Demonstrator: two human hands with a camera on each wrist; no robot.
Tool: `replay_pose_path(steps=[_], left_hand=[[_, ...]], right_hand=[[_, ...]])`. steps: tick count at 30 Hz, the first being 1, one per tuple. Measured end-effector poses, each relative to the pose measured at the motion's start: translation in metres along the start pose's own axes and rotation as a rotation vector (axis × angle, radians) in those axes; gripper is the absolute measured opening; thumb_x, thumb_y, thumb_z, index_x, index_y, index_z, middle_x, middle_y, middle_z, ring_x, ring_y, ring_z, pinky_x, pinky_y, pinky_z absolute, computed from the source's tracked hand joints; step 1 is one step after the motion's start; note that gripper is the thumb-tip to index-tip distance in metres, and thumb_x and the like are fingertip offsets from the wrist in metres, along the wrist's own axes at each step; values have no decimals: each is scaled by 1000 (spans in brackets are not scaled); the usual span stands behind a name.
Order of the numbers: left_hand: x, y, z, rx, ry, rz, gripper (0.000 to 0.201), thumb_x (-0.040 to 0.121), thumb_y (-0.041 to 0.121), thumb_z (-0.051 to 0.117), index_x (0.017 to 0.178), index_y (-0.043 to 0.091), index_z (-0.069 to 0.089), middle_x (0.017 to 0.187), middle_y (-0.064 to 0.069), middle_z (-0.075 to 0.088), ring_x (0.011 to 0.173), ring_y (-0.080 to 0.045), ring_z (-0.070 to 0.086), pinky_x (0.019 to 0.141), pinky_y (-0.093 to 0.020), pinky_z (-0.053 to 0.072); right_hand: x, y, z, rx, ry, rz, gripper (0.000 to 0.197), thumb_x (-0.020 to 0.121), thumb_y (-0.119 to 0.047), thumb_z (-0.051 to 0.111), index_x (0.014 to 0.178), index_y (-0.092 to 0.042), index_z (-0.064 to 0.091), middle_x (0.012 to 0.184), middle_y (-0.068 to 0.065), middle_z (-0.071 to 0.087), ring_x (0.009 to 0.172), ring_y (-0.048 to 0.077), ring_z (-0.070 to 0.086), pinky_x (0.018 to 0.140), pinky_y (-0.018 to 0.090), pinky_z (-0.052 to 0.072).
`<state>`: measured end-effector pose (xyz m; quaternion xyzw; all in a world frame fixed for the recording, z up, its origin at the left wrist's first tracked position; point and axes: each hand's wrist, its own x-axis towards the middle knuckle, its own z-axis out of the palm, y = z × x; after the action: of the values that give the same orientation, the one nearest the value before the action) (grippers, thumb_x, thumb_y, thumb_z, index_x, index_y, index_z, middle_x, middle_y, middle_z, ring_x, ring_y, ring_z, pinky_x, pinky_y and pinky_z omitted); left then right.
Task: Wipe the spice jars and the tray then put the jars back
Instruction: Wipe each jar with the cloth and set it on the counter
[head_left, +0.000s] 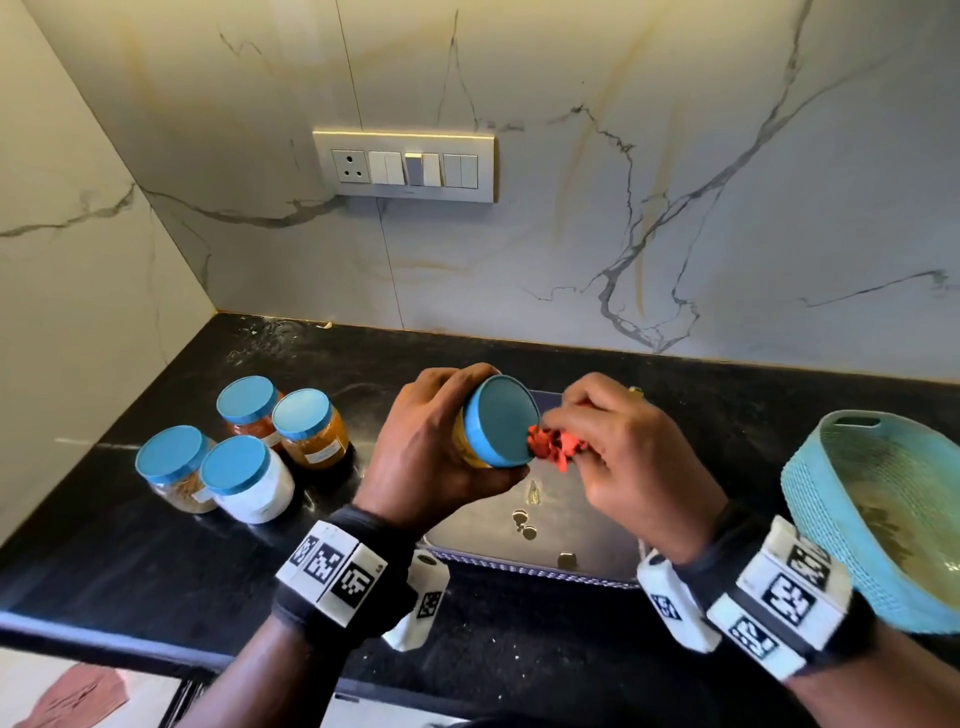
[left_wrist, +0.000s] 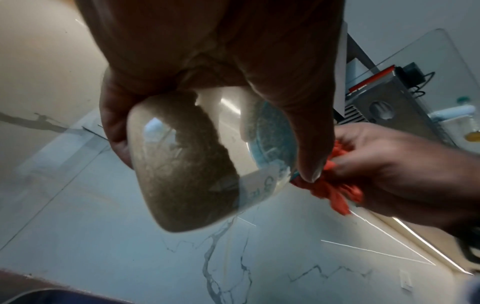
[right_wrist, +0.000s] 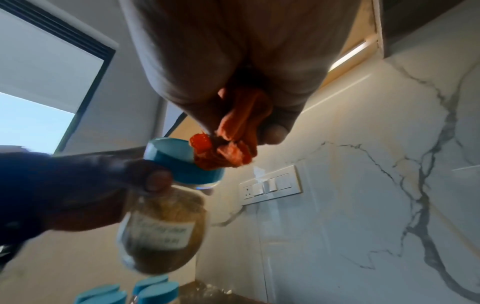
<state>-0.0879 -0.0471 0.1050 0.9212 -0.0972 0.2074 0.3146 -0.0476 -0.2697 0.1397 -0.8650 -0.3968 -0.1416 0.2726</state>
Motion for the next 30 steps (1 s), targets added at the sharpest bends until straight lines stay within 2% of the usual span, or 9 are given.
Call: replay_pose_path(steps=[6, 10, 12, 14, 19, 22, 24, 28, 30], left_hand=[[3, 5, 6, 44, -12, 66, 86, 61, 58, 81, 135, 20, 60, 121, 0, 65, 115, -20, 57, 95, -41, 50], [5, -5, -4, 106, 1, 63, 85, 63, 65, 76, 134, 20, 60, 122, -1, 63, 113, -19, 56, 93, -33, 43], [1, -6, -7, 98, 5, 48, 87, 63, 67, 76, 134, 22, 60, 123, -2, 62, 113, -20, 56, 93, -32, 42], [-3, -3, -4, 86, -2, 33, 85, 62, 66, 77, 134, 25, 59, 124, 0, 62, 113, -22, 57, 94, -36, 47], [-4, 7, 2, 78, -72, 35, 87, 62, 66, 73, 138, 27, 56, 126, 0, 61, 116, -22, 56, 97, -40, 49], [1, 6, -1, 65, -39, 26, 90, 61, 65, 76, 139, 23, 57, 124, -1, 63, 115, -23, 57, 96, -43, 50], [3, 3, -7, 47, 1, 19, 89, 62, 66, 75, 137, 20, 58, 124, -1, 65, 116, -21, 58, 97, -38, 49], [1, -1, -12, -17, 11, 9, 93, 62, 67, 78, 138, 18, 57, 127, -1, 63, 119, -20, 57, 99, -36, 48], [-1, -2, -9, -22, 9, -22, 91, 63, 69, 78, 138, 20, 57, 127, -1, 64, 118, -20, 58, 99, -37, 49]], right_hand=[[32, -16, 8, 184, 135, 118, 34, 74, 2, 60, 101, -11, 75, 99, 2, 67, 90, 16, 64, 85, 27, 51], [10, -35, 11, 258, 22, 48, 38, 70, 4, 60, 100, -12, 75, 97, -1, 63, 87, 12, 61, 80, 20, 48], [-3, -28, 11, 157, -37, 20, 38, 69, 9, 62, 97, -14, 74, 94, -3, 59, 83, 14, 59, 77, 17, 45], [-5, -13, 10, 34, -47, 45, 39, 68, 12, 65, 96, -14, 74, 93, -2, 60, 82, 17, 60, 79, 12, 39], [27, -4, 8, 57, 71, 176, 31, 77, 9, 64, 98, -12, 72, 101, 3, 63, 92, 22, 63, 82, 28, 51], [34, -26, 7, 154, 113, 105, 30, 75, 4, 60, 98, -11, 71, 101, 2, 64, 92, 18, 63, 84, 23, 48], [24, -39, 7, 213, 85, 45, 29, 76, 2, 60, 100, -10, 70, 102, 2, 64, 94, 16, 62, 85, 22, 48], [-2, -36, 8, 180, 35, 2, 28, 77, -1, 75, 101, -13, 67, 104, -4, 62, 94, 12, 61, 84, 19, 46], [0, -26, 9, 185, 33, 12, 27, 77, 3, 75, 98, -13, 69, 101, -5, 65, 92, 10, 63, 82, 15, 46]])
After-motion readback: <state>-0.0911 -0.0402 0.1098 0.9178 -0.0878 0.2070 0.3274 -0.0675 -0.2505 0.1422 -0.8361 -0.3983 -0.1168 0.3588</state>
